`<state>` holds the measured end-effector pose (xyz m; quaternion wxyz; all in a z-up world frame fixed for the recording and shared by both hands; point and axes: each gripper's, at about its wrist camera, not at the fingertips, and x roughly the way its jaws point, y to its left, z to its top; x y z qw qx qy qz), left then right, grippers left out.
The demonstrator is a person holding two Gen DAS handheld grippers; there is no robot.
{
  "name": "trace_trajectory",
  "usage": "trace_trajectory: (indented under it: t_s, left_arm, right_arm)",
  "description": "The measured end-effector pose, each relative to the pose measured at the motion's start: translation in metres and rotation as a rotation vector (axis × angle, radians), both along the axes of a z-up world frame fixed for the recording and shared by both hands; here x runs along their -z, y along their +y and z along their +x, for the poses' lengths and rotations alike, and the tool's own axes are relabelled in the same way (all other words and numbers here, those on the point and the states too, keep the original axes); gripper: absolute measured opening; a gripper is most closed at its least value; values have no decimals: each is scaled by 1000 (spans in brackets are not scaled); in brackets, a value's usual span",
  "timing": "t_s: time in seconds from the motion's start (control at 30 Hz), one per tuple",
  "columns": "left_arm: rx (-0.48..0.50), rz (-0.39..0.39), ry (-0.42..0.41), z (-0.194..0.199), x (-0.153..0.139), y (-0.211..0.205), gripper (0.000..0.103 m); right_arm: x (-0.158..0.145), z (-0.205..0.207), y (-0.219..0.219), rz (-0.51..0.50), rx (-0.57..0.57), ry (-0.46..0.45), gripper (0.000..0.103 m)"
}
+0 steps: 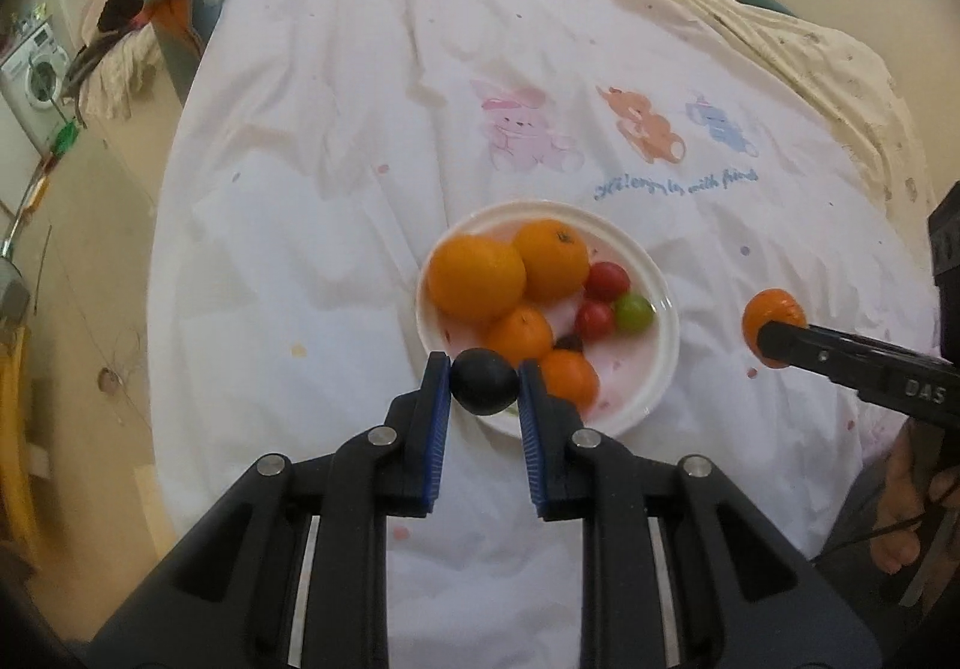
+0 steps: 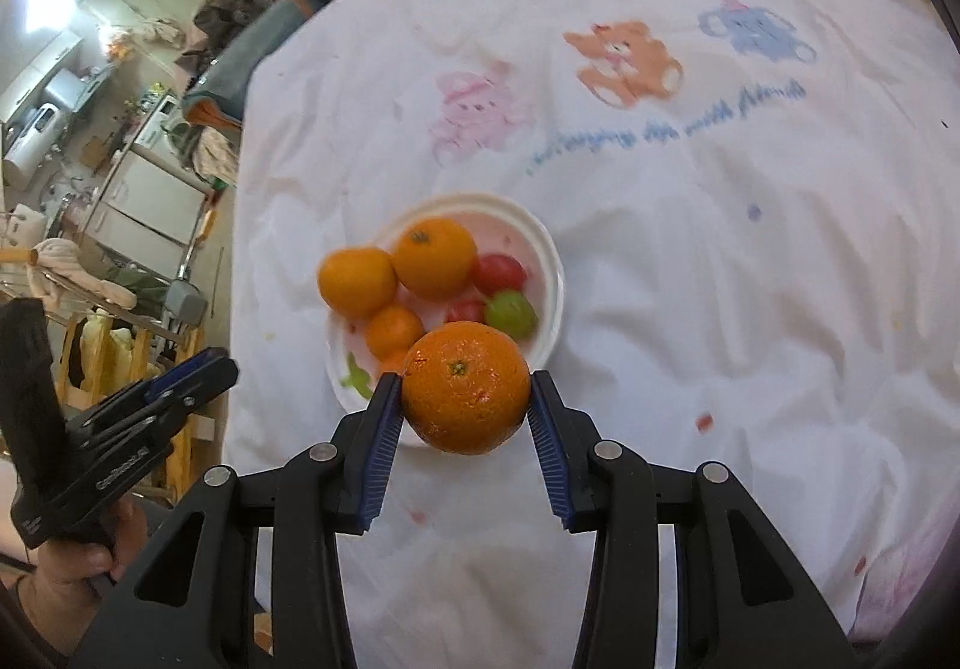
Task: Organize fruits
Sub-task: 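Lower the plum onto the plate with the left gripper while the right gripper places the mandarin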
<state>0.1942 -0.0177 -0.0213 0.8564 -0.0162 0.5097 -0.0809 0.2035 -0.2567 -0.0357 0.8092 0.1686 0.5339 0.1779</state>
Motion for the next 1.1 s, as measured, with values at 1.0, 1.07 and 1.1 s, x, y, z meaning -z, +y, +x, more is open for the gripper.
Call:
trace_trajectory:
  t_s: [1.0, 1.07, 1.1]
  left_arm:
    - [47, -43, 163, 42, 76, -15, 20]
    - [49, -35, 160, 41, 76, -16, 20]
    - [50, -33, 156, 41, 75, -17, 20]
  right_arm:
    - [67, 48, 31, 85, -41, 211, 46]
    - [67, 48, 31, 85, -40, 212, 46]
    - [67, 47, 31, 83, -40, 211, 46]
